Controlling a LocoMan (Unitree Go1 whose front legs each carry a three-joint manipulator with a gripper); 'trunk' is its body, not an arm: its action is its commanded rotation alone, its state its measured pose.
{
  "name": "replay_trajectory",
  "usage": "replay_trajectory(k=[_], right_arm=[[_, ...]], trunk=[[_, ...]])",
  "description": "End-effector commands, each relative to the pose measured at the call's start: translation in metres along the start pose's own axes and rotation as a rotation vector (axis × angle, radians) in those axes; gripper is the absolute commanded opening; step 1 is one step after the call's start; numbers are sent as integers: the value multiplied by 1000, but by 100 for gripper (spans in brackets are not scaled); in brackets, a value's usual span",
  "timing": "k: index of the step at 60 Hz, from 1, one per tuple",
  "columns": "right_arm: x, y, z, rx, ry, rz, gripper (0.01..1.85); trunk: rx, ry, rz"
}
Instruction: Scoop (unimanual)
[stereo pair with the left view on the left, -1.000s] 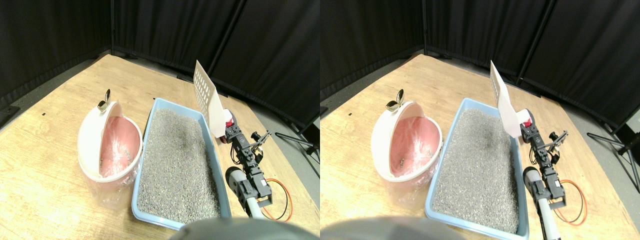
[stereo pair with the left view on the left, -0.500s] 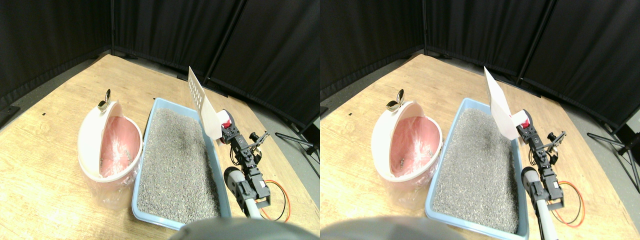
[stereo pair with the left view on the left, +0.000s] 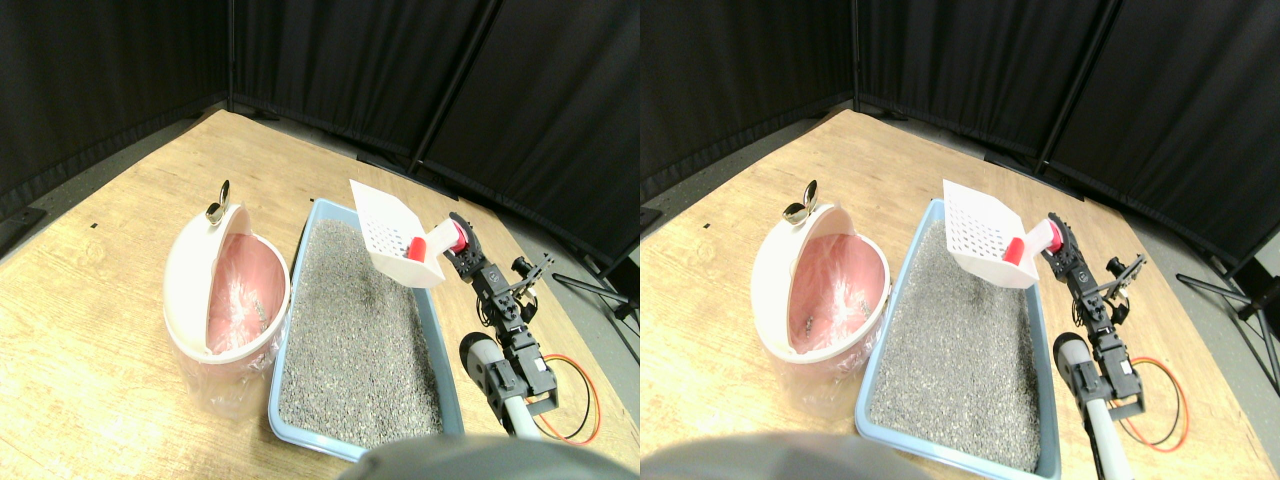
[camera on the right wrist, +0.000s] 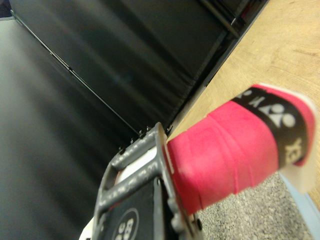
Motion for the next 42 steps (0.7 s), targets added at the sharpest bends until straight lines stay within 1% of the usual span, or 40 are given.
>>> replay_trajectory(k=[1,3,6,16,19,23,25,27,32,35,38,39,42], right_arm=[[1,10,12,-63,-53,11,5],[2,11,14,-110,-46,22,5],[2,14,16,-137,-43,12,5],[4,19,18,-172,-12,-9,5],[6,22,19,-219,10,5,5],[7,25,19,-242,30,11,5],[8,26,19,-279,46,31,5],[8,28,19,-302,57,31,5],[9,30,19,-320,67,38,5],[10,31,18,-331,88,44,5],[10,33,18,-351,99,36,5],[10,33,17,-374,104,43,5],[11,34,16,-377,111,52,5]], trunk=[[-10,-17,18],[-11,-18,20],[-14,-21,26],[-30,-24,51],[-37,-26,60],[-44,-29,70],[-49,-30,75],[-52,-31,80],[-61,-32,92],[-65,-33,99],[-70,-33,106],[-72,-33,109],[-74,-33,113]])
